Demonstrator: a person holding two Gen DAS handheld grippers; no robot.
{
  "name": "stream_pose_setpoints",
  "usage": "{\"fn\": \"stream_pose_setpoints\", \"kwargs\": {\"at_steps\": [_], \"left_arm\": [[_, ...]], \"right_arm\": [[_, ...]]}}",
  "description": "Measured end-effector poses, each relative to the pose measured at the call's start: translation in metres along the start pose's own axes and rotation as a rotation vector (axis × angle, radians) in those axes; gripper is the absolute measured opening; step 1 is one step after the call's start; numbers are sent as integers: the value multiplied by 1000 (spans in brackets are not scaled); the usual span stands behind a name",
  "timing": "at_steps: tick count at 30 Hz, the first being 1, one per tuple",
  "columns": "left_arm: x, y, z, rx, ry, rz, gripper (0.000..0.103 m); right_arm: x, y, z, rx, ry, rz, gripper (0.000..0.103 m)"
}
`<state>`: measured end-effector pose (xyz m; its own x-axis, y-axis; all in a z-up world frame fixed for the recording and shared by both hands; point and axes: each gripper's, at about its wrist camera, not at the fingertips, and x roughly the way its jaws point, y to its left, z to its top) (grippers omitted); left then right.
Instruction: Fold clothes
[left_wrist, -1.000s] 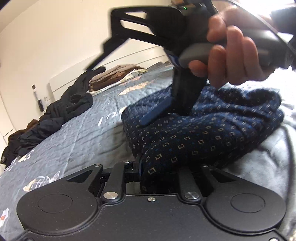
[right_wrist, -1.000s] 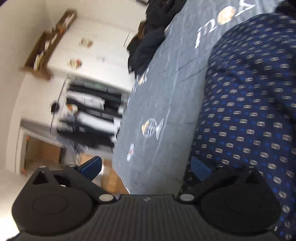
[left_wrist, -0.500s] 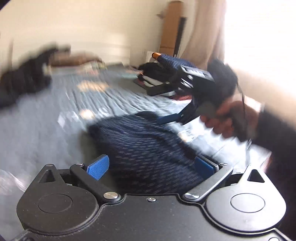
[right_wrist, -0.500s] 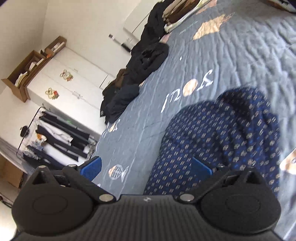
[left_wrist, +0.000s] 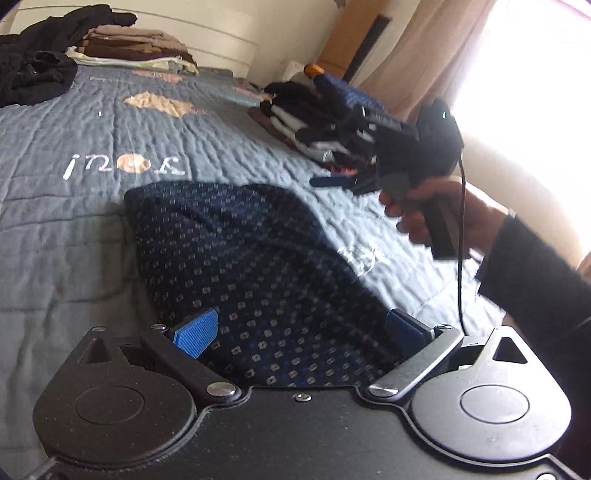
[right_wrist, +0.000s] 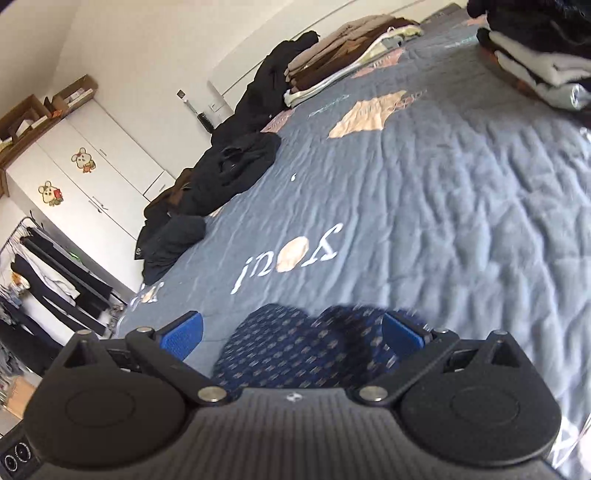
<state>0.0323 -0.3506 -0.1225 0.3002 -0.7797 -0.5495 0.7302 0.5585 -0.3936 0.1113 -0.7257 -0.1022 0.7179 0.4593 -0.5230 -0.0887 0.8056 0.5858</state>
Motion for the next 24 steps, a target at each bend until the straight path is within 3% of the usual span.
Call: {"fn": "stream_pose_setpoints", "kwargs": {"at_steps": [7,12,13,14,17,19,24], "left_arm": [[4,1,2,2,0,6,98],[7,-1,2,15,-1,13,98],[7,-2,1,15,-1,15,98],[6,-2,1,13,-2,16,98],[6,-1,3,9,-3,17,98],[6,-1,3,7,-3,20,98],[7,-1,2,7,-4,24,99]], "right_arm": [[32,-5,-2,-157,45,-113,103],[52,-10,-12,-177,103,-136,96],[54,-11,-14,-174,111,-142,83],[56,-11,-15,-168,117,-153,57],[53,-14,-15,-132,114,-160,31],[47,-16,-13,-96,98,-150,19],[32,-23,-6,-10,56,-81,19]]}}
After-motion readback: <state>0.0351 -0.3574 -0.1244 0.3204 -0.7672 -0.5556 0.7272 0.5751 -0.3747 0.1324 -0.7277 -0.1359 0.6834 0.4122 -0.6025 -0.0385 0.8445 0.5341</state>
